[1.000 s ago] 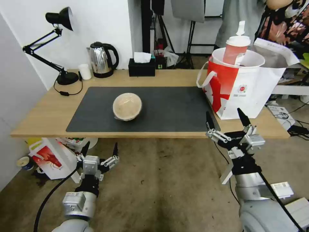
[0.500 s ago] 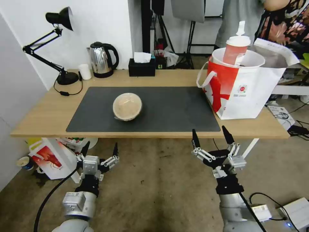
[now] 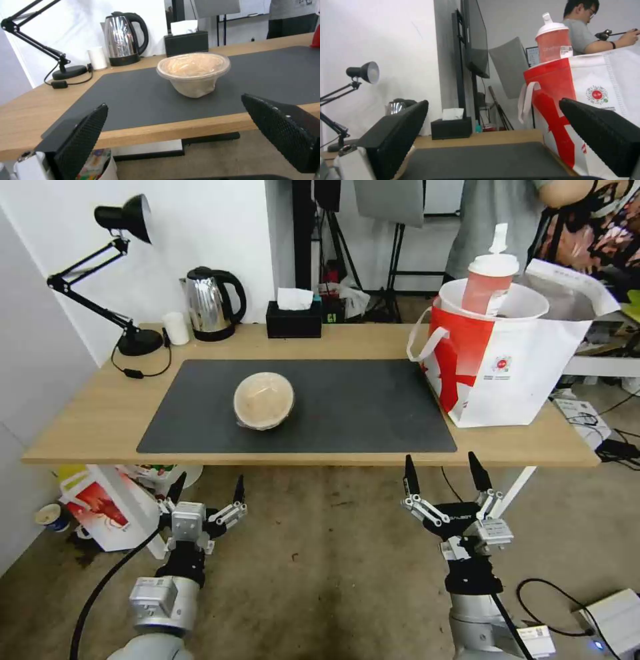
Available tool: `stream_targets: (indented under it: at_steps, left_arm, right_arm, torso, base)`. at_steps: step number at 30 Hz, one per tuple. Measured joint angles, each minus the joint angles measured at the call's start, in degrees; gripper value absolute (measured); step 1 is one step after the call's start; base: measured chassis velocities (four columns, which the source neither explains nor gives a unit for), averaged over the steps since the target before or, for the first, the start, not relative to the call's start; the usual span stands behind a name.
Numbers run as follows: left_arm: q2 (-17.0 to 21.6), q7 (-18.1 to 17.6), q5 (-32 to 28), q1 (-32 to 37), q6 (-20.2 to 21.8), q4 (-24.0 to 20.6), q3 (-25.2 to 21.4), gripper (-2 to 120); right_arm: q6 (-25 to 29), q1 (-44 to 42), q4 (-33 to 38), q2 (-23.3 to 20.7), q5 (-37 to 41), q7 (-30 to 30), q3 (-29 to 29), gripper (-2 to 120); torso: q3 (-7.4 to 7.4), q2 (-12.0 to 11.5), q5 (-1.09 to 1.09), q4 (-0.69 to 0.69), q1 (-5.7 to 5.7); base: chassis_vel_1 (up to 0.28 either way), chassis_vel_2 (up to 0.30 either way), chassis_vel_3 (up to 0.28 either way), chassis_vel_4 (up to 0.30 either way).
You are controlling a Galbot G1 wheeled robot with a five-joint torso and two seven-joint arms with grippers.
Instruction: Pick up the trash from the table and place it into the takeout bag.
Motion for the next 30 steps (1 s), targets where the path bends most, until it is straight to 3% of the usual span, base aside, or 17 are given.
stream_targets:
  at_steps: [30]
  left_arm:
    - [0.0, 0.0, 0.0, 0.0, 0.0, 0.0, 0.0, 100]
  right_arm:
    - [2.3, -0.9, -4.9, -0.2, -0.7, 0.8, 0.2, 100]
  torso:
    - [0.00, 0.0, 0.00, 0.00, 0.00]
  base:
    - [0.000, 0.000, 0.000, 0.000]
